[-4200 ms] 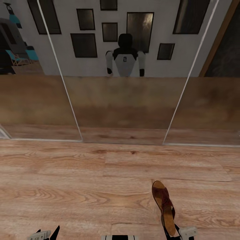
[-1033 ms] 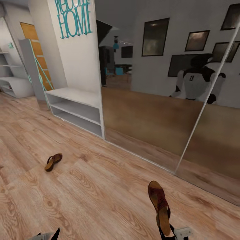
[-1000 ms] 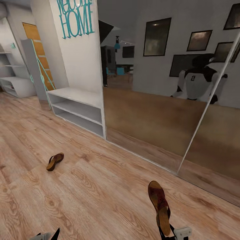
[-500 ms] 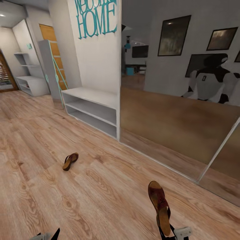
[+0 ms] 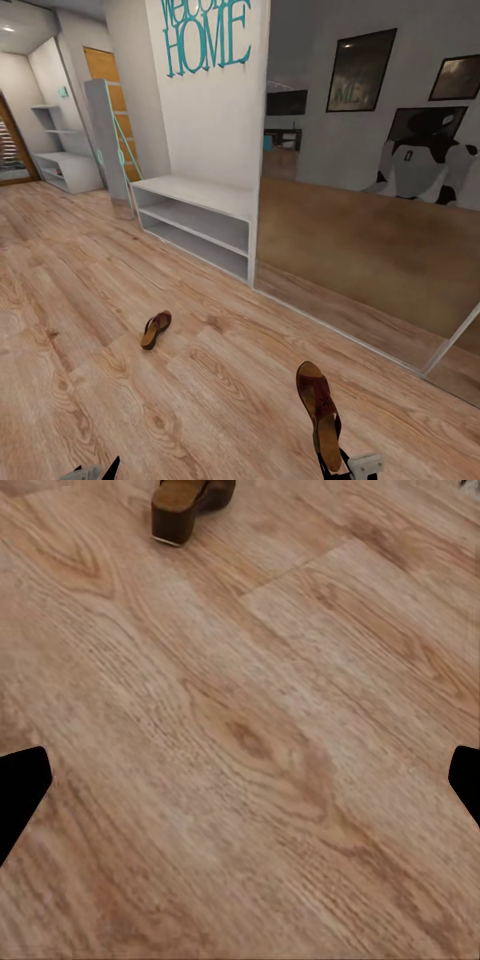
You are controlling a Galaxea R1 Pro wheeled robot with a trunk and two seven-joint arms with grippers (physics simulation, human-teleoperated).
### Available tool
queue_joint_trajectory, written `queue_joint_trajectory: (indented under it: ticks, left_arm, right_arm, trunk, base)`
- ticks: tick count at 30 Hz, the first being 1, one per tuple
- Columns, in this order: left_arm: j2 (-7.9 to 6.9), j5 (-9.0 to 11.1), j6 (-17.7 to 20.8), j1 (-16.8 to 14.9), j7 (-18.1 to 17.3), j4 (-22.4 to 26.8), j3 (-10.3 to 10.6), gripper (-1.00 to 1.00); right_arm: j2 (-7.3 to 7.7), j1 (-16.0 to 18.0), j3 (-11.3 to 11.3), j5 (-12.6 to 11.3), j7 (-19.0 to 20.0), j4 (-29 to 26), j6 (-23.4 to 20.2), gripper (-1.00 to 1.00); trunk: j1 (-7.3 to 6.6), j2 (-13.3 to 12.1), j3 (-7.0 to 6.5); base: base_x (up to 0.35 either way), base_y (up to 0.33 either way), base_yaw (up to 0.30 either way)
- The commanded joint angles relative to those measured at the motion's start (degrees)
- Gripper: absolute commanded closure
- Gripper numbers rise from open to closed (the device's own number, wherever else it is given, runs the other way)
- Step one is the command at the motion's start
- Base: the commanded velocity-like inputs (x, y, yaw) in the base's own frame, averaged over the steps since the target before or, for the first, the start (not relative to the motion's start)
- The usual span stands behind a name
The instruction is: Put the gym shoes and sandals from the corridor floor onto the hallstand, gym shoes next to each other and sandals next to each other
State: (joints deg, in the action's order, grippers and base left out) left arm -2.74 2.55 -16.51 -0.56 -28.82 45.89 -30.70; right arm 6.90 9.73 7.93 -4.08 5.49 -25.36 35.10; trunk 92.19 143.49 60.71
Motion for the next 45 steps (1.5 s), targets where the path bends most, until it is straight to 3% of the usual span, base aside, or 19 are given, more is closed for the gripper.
queue_joint_trajectory:
  ticks: [1,28,45]
  left_arm:
    - [0.01,0.3,0.0,-0.1,-0.5,-0.1,-0.1,-1.0]
    - [0.01,0.4,0.0,-0.1,-0.4,-0.1,-0.2,-1.0]
    - [0.01,0.4,-0.1,-0.1,-0.4,-0.1,-0.2,-1.0]
  right_arm:
    - [0.05,0.0,0.2,-0.7,0.4,0.0,0.1,1.0]
    - [0.05,0.0,0.2,-0.6,0.4,0.1,0.1,1.0]
    - [0.05,0.0,0.2,-0.7,0.4,0.1,0.1,1.0]
  trunk:
    - [0.0,0.0,0.05]
    - [0.0,0.0,0.05]
    - [0.0,0.0,0.05]
  base:
    - [0.157,0.295,0.0]
    - [0.164,0.295,-0.003]
    - [0.168,0.265,-0.217]
